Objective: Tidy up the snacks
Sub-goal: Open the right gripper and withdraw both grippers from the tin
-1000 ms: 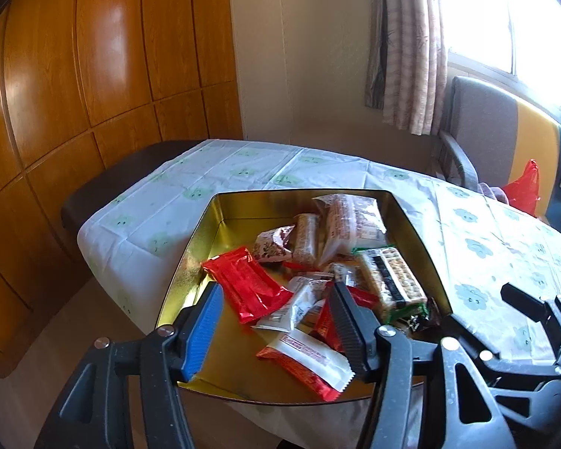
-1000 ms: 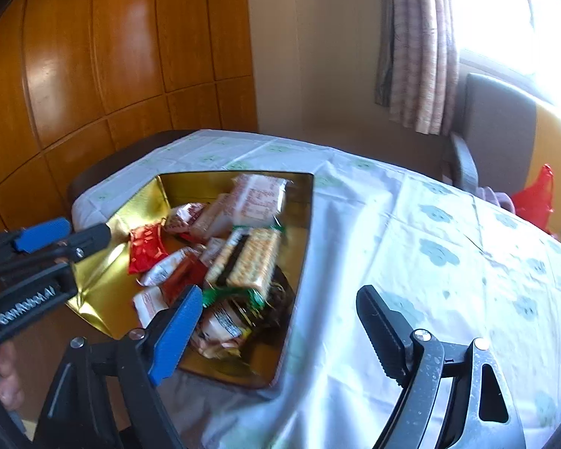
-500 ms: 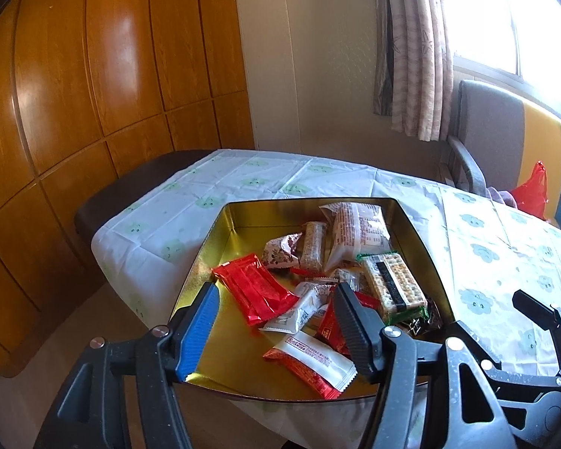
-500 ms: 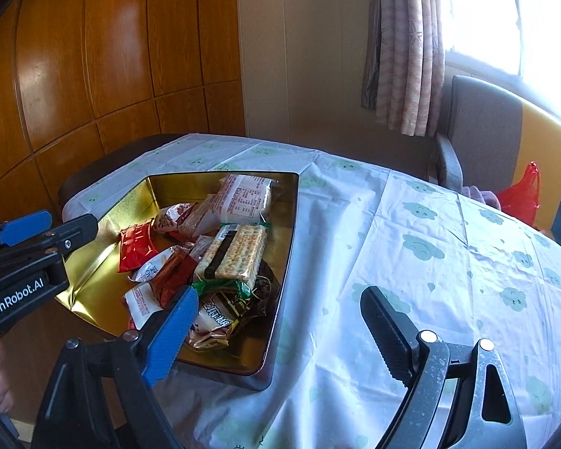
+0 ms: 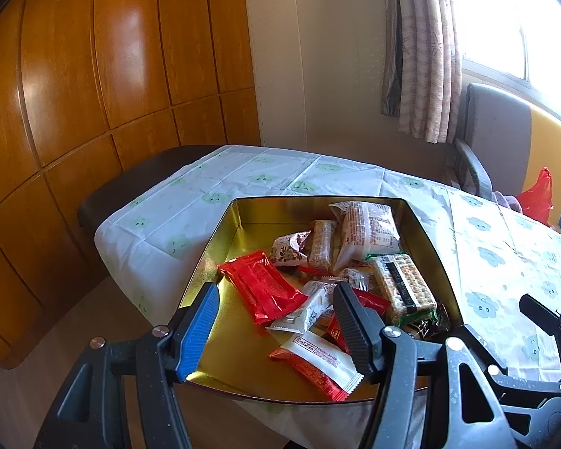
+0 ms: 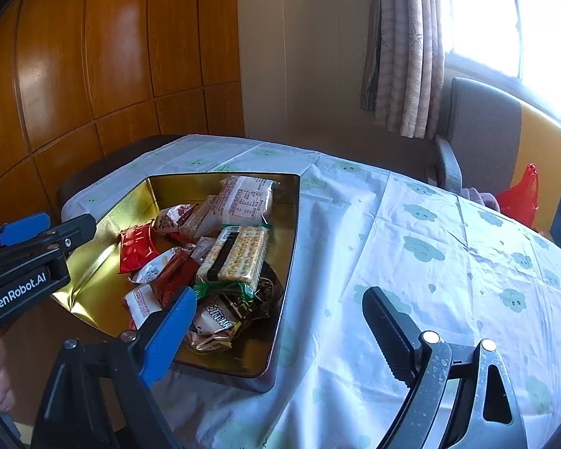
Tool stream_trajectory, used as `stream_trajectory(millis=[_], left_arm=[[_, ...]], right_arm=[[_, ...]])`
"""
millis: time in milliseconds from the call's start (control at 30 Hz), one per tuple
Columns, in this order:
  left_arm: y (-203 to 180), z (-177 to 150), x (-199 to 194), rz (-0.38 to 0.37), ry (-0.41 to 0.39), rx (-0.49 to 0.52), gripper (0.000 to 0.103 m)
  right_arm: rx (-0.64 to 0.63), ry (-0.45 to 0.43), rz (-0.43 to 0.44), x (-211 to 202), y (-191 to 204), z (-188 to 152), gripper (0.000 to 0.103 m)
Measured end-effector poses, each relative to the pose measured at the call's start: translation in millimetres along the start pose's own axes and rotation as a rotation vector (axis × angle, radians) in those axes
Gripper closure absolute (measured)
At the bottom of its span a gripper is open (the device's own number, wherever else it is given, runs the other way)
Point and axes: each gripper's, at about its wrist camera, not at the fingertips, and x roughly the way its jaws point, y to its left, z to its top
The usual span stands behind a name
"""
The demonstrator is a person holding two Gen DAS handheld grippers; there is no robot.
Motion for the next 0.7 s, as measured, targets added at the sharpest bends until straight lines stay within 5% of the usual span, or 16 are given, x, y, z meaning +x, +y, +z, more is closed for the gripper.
stream_trajectory(millis=[700], left_arm=[[4.2,1.3,0.1,0.004,0.0,-0.01,0.039]], right_arm=[[-0.016,-0.007,-0.001,-0.4,3.5,0.3,0.009]])
